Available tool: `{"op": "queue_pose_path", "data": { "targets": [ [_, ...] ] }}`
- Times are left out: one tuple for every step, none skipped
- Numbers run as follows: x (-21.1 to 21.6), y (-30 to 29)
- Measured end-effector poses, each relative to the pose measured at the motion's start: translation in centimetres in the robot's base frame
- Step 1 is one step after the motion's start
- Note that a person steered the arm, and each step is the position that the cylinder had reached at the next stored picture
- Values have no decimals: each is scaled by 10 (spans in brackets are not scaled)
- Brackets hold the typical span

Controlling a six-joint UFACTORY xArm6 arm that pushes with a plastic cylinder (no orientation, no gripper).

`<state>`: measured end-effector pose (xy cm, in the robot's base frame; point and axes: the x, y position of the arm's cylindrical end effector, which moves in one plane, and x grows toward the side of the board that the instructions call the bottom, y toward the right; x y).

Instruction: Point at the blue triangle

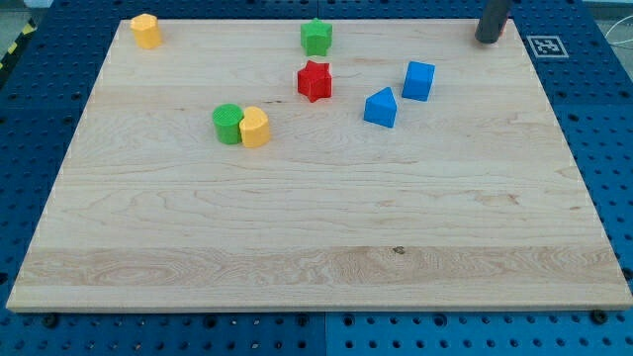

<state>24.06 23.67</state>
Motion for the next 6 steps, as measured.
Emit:
{"op": "queue_pose_path", "data": {
  "targets": [
    [2, -53],
    [4, -108],
    [20, -157],
    [49, -181],
    [104, -181],
    [124, -181]
  ]
}}
